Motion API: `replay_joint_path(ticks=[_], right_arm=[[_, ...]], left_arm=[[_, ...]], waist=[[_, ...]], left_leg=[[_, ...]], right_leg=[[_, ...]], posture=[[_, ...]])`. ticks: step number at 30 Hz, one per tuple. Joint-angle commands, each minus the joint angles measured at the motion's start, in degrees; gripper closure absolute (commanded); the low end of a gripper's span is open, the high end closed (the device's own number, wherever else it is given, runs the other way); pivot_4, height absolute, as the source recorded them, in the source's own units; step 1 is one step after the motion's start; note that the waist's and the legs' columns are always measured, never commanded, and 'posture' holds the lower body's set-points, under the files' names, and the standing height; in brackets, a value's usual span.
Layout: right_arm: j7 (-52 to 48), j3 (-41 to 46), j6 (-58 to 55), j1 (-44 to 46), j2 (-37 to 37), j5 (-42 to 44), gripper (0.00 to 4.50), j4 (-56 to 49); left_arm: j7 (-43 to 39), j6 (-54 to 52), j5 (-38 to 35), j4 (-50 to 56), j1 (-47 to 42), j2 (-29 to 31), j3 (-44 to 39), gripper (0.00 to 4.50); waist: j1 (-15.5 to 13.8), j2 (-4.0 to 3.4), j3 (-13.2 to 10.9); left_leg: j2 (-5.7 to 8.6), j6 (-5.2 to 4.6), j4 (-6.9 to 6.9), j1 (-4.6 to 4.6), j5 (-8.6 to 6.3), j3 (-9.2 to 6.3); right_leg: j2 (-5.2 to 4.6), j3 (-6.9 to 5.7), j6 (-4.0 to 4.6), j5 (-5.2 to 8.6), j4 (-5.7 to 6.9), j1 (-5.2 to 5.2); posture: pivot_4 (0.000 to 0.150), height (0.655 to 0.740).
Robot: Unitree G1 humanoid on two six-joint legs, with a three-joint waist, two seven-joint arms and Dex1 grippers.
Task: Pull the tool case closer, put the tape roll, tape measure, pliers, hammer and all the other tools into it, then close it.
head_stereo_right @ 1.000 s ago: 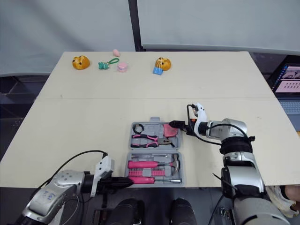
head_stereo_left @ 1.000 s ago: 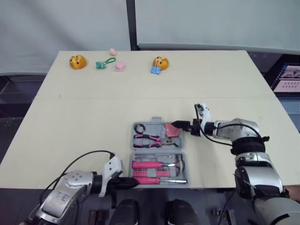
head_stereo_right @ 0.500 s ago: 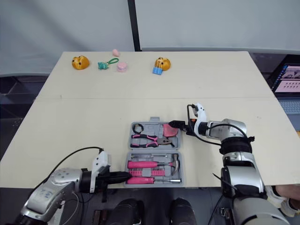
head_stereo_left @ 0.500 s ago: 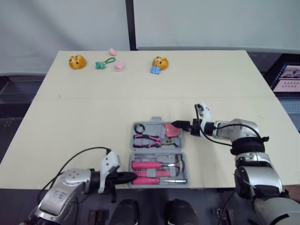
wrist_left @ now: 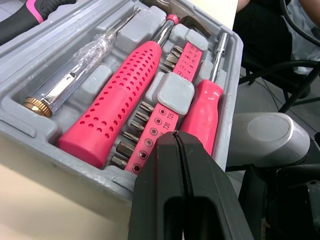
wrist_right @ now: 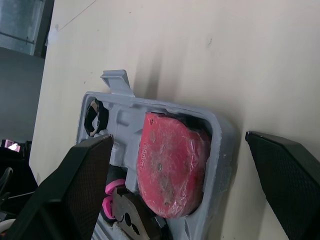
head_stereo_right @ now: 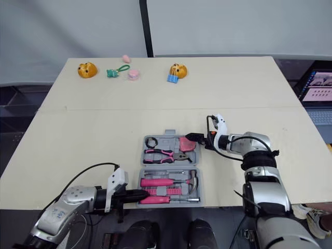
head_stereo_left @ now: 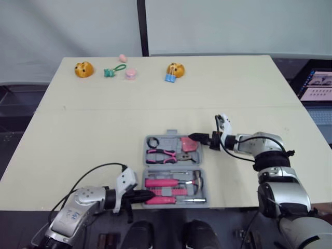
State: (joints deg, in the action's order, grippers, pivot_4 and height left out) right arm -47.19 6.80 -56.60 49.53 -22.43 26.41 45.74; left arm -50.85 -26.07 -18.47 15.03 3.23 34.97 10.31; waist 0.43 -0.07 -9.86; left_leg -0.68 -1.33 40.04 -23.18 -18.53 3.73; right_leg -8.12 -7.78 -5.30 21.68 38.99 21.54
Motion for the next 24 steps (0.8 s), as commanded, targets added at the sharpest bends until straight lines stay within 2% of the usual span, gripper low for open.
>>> replay_joint_path(ticks=[1, 4, 9, 13, 17, 18, 20, 21, 22, 24], right_arm=[[-3.38, -0.61, -0.06, 0.53, 1.37, 0.34, 0.02, 0.34], [-5.91, -0.73, -1.44, 0.39, 1.2, 1.6, 0.02, -3.14], [-9.25, -1.08, -7.77, -2.76, -1.37, 5.37, 0.02, -16.53], [-10.13, -1.84, -14.61, -8.25, -4.69, 10.85, 0.02, -34.49], [-9.99, -1.65, -19.62, -16.41, -10.85, 17.31, 0.02, -56.0], [-9.92, -1.73, -20.05, -19.16, -13.07, 18.5, 0.02, -61.55], [-10.59, 0.28, -19.69, -26.73, -19.54, 20.57, 0.02, -72.28], [-12.08, 2.75, -19.03, -31.9, -23.74, 21.73, 0.02, -77.69], [-14.22, 6.35, -18.1, -38.55, -28.44, 22.27, 0.02, -83.07], [-19.1, 14.39, -13.87, -52.35, -34.87, 20.92, 0.02, -91.26]], left_arm=[[1.78, -0.34, 3.5, -2.18, 0.77, 1.05, 1.37, 4.5], [2.1, 0.68, 4.74, -3.49, 0.44, 1.41, 1.58, 4.5], [2.31, 1.77, 5.3, -4.66, -0.71, 1.59, 1.33, 4.5], [2.56, 1.11, 3.91, -3.4, -1.74, 1.57, 0.22, 4.5], [2.99, -6.12, -1.81, 7.36, 1.14, 4.42, -6.01, 4.5], [2.39, -9.89, -5.11, 11.33, 3.29, 6.25, -9.26, 4.5], [-0.79, -21.35, -16.4, 20.48, 10.33, 12.0, -20.67, 4.5], [-5.26, -27.11, -22.37, 24.1, 16.07, 15.69, -29.4, 4.5], [-10.34, -31.93, -25.71, 26.01, 22.67, 18.5, -39.21, 4.5], [-20.28, -37.08, -26.98, 25.35, 34.81, 22.41, -55.11, 4.5]], waist=[[0.05, -0.03, 0.02], [0.02, -0.05, 0.01], [-0.07, -0.16, -0.02], [-0.19, -0.17, -0.02], [-0.16, -0.16, -0.04], [-0.17, -0.14, -0.05], [-0.27, -0.03, -0.17], [-0.4, 0.03, -0.2], [-0.48, 0.04, -0.25], [-0.86, -0.16, -0.39]], left_leg=[[0.0, 0.0, 0.0, 0.0, 0.0, 0.0], [0.0, 0.0, -0.01, -0.01, 0.0, 0.0], [0.0, 0.0, -0.01, -0.02, 0.0, -0.01], [0.0, 0.0, -0.01, -0.01, 0.0, -0.02], [-0.04, 0.03, -0.09, -0.03, -0.02, -0.04], [-0.05, 0.04, -0.12, -0.05, -0.03, -0.06], [-0.1, 0.08, -0.21, -0.04, -0.06, -0.1], [-0.1, 0.08, -0.23, -0.1, -0.06, -0.16], [-0.12, 0.09, -0.27, -0.12, -0.08, -0.23], [-0.1, 0.07, -0.34, -0.05, -0.14, -0.27]], right_leg=[[0.0, 0.0, 0.0, 0.0, 0.0, 0.0], [0.0, 0.0, 0.0, 0.0, 0.0, 0.0], [-0.01, 0.0, 0.0, 0.0, -0.02, 0.01], [-0.02, 0.01, 0.0, 0.0, -0.09, 0.01], [-0.01, 0.0, 0.01, 0.01, -0.24, 0.03], [0.0, 0.0, 0.02, 0.01, -0.28, 0.04], [0.02, -0.01, 0.05, 0.03, -0.44, 0.01], [0.02, -0.04, 0.06, 0.03, -0.59, 0.02], [0.02, -0.05, 0.07, 0.04, -0.75, -0.04], [0.05, -0.06, 0.0, 0.0, -1.18, -0.29]], posture=[[0.15, 0.6677], [0.15, 0.6677], [0.15, 0.6677], [0.15, 0.6677], [0.15, 0.6677], [0.15, 0.6677], [0.15, 0.6677], [0.15, 0.6677], [0.15, 0.6677], [0.15, 0.6677]])
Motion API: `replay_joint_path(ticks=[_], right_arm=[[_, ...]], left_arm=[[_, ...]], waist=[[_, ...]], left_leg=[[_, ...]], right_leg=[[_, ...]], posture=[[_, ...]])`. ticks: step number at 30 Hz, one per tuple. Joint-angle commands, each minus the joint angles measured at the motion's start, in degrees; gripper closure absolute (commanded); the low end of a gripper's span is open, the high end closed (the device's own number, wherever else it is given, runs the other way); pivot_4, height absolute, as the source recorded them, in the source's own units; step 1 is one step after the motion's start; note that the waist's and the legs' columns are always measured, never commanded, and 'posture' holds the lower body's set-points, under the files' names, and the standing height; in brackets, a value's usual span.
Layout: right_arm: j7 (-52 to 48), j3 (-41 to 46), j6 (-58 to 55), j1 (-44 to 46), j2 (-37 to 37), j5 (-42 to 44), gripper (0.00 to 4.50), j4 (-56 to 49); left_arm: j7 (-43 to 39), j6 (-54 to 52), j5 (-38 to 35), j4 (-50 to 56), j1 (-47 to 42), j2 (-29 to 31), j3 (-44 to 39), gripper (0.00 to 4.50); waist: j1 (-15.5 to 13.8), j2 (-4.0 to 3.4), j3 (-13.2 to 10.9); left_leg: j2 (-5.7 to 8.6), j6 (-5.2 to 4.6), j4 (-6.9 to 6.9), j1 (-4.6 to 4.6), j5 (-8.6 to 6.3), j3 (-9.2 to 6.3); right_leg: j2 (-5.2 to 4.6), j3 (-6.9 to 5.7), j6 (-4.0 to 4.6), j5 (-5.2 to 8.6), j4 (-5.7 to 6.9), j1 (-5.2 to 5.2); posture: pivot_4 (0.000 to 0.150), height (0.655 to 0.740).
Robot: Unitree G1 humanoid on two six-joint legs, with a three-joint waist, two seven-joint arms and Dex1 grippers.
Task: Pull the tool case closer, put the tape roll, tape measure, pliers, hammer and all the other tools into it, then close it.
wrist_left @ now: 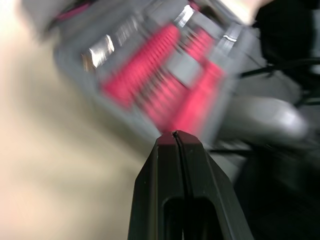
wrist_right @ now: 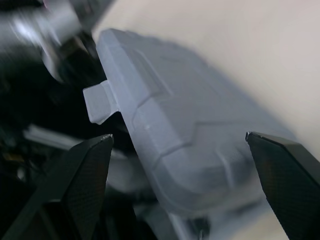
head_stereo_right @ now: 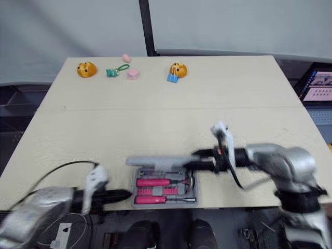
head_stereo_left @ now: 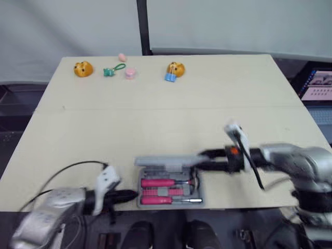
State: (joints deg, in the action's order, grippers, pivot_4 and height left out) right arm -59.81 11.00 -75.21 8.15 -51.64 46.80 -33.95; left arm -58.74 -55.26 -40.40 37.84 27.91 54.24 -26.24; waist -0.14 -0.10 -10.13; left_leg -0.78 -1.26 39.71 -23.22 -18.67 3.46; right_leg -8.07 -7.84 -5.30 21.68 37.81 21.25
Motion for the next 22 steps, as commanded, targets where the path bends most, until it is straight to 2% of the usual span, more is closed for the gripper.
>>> replay_joint_path(ticks=[1, 3, 5, 6, 8, 12, 18, 22], right_arm=[[-8.36, 13.69, 7.05, -17.02, -7.29, -0.93, 0.02, -13.94], [-8.97, 19.04, 13.12, -26.67, -6.72, -5.17, 0.02, -15.6], [-8.12, 23.1, 20.58, -33.38, -2.47, -9.13, 0.02, -14.61], [-7.49, 24.79, 23.34, -36.05, -0.38, -10.45, 0.02, -13.48], [-6.96, 27.64, 29.51, -40.0, 4.46, -12.33, 0.02, -11.61], [-6.19, 28.93, 40.84, -46.75, 12.19, -16.57, 0.02, -11.12], [-3.11, 25.71, 46.38, -46.98, 13.8, -18.93, 0.02, -8.67], [-2.44, 23.95, 47.96, -46.59, 12.92, -19.65, 0.02, -7.28]], left_arm=[[-16.49, -7.09, -3.61, 0.15, 14.21, 4.23, -23.4, 4.5], [-19.03, -1.23, 0.56, -8.45, 15.36, 5.96, -26.76, 4.5], [-15.94, 7.64, 3.88, -18.71, 7.69, 5.63, -23.86, 4.5], [-14.53, 12.75, 6.63, -21.68, 4.9, 5.16, -21.13, 4.5], [-11.82, 19.38, 10.34, -25.05, 0.04, 3.26, -16.58, 4.5], [-9.21, 32.87, 16.19, -29.39, -4.48, -1.89, -10.05, 4.5], [-3.62, 33.03, 18.96, -31.13, -8.2, -4.67, -3.6, 4.5], [-5.38, 31.49, 15.69, -31.3, -8.76, -5.01, -3.33, 4.5]], waist=[[-0.71, -0.14, -0.13], [-1.44, -0.19, -0.19], [-2.4, -0.34, -0.21], [-2.83, -0.3, -0.2], [-3.29, -0.25, -0.11], [-2.77, -0.17, -0.03], [-1.05, 0.17, -0.03], [-1.11, 0.17, -0.05]], left_leg=[[0.08, -0.05, 0.05, 0.05, -0.03, 0.01], [0.07, -0.06, 0.06, 0.25, -0.05, 0.02], [0.04, 0.2, 0.02, 0.54, -0.24, 0.03], [0.02, -0.01, -0.13, 0.77, -0.38, 0.03], [-0.07, -0.02, -0.38, 1.05, -0.41, 0.14], [-0.04, 0.07, -0.66, 0.85, -0.28, 0.36], [-0.06, -0.17, -0.64, 0.84, -0.32, 0.48], [-0.09, -0.17, -0.64, 0.9, -0.22, 0.48]], right_leg=[[0.0, -0.03, -0.03, -0.02, -0.03, -0.08], [0.08, -0.1, -0.09, -0.05, -0.17, -0.32], [0.11, -0.08, -0.01, -0.16, -0.18, -0.54], [0.06, -0.07, 0.0, -0.18, -0.3, -0.73], [0.02, 0.03, 0.08, -0.13, -0.56, -0.69], [0.04, 0.22, -0.22, -0.49, -0.86, -0.74], [0.15, 0.24, -0.25, -0.5, -0.94, -0.78], [0.11, 0.29, -0.26, -0.49, -0.83, -0.74]], posture=[[0.15, 0.6677], [0.15, 0.6677], [0.15, 0.6677], [0.15, 0.6677], [0.15, 0.6677], [0.15, 0.6677], [0.15, 0.6677], [0.15, 0.6677]])
